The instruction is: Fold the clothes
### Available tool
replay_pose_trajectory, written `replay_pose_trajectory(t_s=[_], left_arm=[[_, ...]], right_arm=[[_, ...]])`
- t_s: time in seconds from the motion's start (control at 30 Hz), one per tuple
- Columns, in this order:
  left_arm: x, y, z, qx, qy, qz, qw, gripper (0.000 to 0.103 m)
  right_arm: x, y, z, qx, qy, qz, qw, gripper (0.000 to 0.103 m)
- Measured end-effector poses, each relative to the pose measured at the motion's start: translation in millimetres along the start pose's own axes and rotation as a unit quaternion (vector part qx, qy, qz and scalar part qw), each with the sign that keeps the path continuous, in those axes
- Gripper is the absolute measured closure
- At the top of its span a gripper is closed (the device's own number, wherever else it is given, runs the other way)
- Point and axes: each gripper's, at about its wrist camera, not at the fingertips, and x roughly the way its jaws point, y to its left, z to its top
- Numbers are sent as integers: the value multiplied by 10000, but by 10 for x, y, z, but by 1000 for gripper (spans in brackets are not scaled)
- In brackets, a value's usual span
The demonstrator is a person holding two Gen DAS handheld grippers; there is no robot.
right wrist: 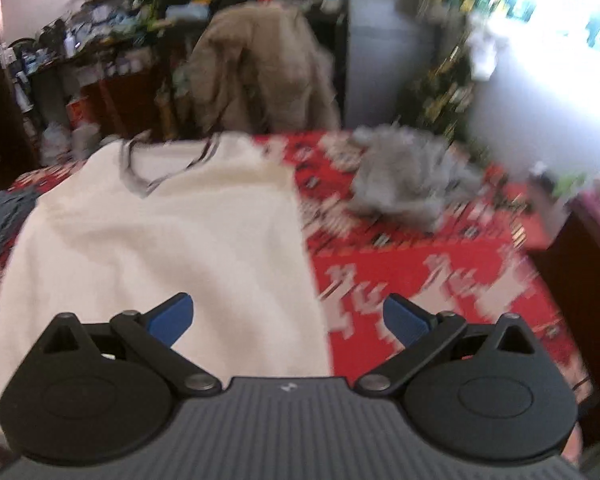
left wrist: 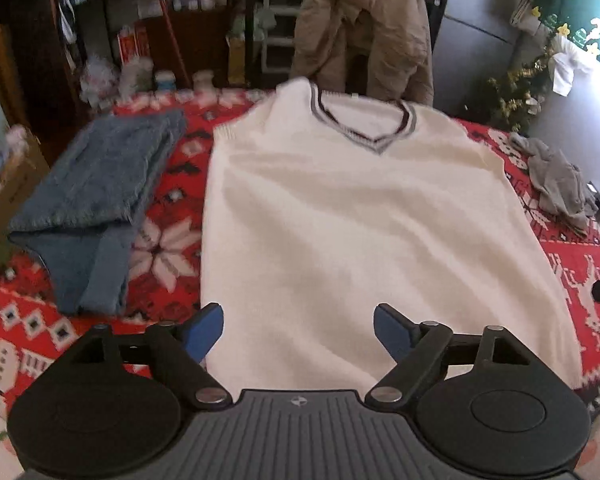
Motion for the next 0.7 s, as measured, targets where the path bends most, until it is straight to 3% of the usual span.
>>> replay_pose_trajectory(t_s=[0.07, 0.13, 0.27, 0.47, 0.57, 0.7], left_arm=[[39, 117, -2, -198, 200, -99, 9996, 35], [76, 267, -13, -441, 402, -240, 9979, 35], [132, 569, -94, -1030, 805, -447, 9904, 44], [184, 785, -324, -1362, 1197, -451, 9824, 45], [158, 876, -436, -1566, 1157, -545, 9794, 45], [149, 962, -512, -1870, 1124, -1080, 9699, 45]], right_arm=[[33, -54, -7, 103, 128, 130, 9998, 2], [41, -90, -29, 100, 204, 152, 9996, 6], [95, -182, -92, 191, 615, 353, 9973, 16], [142, -281, -229, 261, 825, 320, 9957, 19], [154, -327, -272, 379, 925, 327, 9945, 20], [171, -409, -303, 648, 1044, 478, 9913, 19]])
